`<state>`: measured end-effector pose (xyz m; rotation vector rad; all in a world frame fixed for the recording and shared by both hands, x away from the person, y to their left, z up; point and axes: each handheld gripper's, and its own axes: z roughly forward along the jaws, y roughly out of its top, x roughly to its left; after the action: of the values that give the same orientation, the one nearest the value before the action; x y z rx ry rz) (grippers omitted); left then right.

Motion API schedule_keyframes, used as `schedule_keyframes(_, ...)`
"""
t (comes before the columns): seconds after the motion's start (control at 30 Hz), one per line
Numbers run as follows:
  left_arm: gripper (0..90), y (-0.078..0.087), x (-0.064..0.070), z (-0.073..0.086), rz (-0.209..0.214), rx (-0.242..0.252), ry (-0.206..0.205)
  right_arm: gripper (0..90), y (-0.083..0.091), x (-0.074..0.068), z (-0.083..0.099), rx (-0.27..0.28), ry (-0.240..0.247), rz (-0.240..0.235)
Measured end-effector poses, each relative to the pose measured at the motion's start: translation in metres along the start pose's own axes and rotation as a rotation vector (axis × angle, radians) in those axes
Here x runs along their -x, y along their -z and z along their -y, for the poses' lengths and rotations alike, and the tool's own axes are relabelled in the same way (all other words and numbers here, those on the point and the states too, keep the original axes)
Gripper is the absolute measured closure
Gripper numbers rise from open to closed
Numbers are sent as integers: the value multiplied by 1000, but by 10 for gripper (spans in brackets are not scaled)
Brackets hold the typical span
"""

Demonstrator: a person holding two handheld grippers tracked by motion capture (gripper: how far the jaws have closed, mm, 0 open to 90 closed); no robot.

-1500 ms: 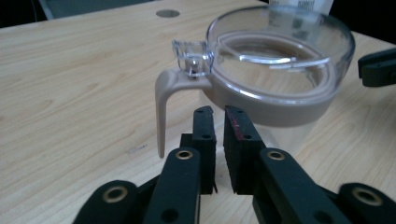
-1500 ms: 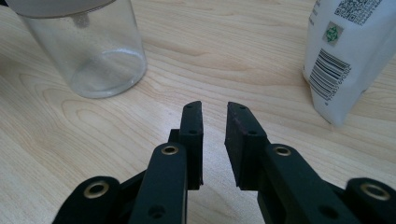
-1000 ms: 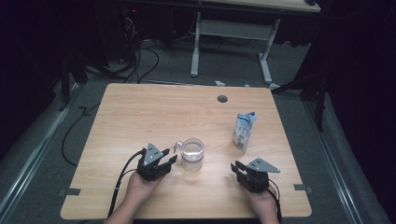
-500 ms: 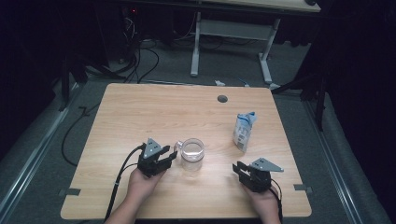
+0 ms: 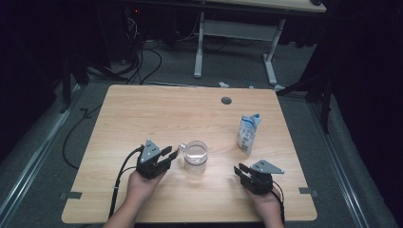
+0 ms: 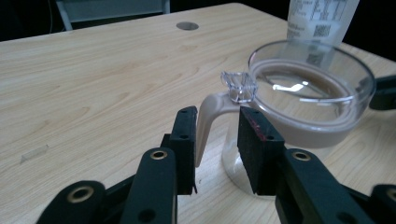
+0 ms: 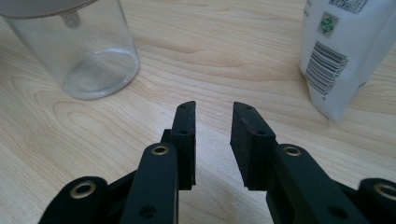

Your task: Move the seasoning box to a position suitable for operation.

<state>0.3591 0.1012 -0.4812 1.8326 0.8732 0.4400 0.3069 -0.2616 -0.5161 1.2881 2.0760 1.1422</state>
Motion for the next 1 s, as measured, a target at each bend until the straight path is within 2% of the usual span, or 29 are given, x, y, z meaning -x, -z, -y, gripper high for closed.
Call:
schedule_keyframes(0.03, 723, 1, -1, -1, -5, 0, 8, 712, 0, 0, 0, 0, 0, 0)
schedule_keyframes(0.1, 815, 1, 0, -2, -15, 9, -2, 723, -1, 0, 0, -10, 7, -7)
schedule_keyframes(0.13, 879, 3, 1, -5, -26, 31, -5, 734, -2, 0, 0, -12, 8, -8)
schedule_keyframes(0.2, 899, 3, 1, -7, -22, 36, -4, 744, -2, 0, 0, -11, 8, -6)
schedule_keyframes(0.3, 900, 2, 5, -13, -30, 52, -30, 750, -2, 0, 0, -11, 11, -6)
schedule_keyframes(0.47, 899, -3, 8, -18, -67, 32, -38, 750, -1, 0, 0, -4, 7, -6)
schedule_keyframes(0.7, 887, -6, 11, -24, -67, 24, -40, 750, 1, 3, 0, 4, -10, -8)
schedule_keyframes(0.87, 860, -7, 17, -30, -97, 32, -73, 762, 3, 4, -1, 13, 3, -3)
schedule_keyframes(1.0, 851, -8, 19, -32, -98, 34, -71, 765, 4, 5, -1, 20, 2, -2)
